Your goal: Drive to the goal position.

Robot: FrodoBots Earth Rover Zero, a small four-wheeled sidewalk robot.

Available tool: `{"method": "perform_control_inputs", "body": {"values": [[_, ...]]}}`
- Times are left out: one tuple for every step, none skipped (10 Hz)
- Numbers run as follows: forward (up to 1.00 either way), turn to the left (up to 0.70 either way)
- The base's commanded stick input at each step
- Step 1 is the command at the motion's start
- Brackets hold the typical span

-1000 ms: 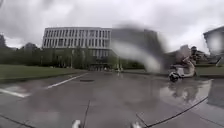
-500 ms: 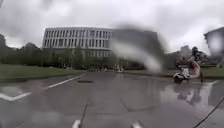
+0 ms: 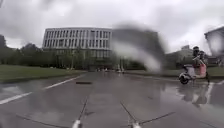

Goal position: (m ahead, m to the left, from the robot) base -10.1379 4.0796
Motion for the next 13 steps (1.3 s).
{"method": "perform_control_inputs", "body": {"values": [[0.7,-0.23],[0.7,-0.02],[0.7,0.0],[0.7,0.0],[0.7,0.0],[0.7,0.0],[0.7,0.0],[0.7,0.0],[0.7,0.0],[0.7,0.0],[0.7,0.0],[0.7,0.0],[0.7,0.0]]}}
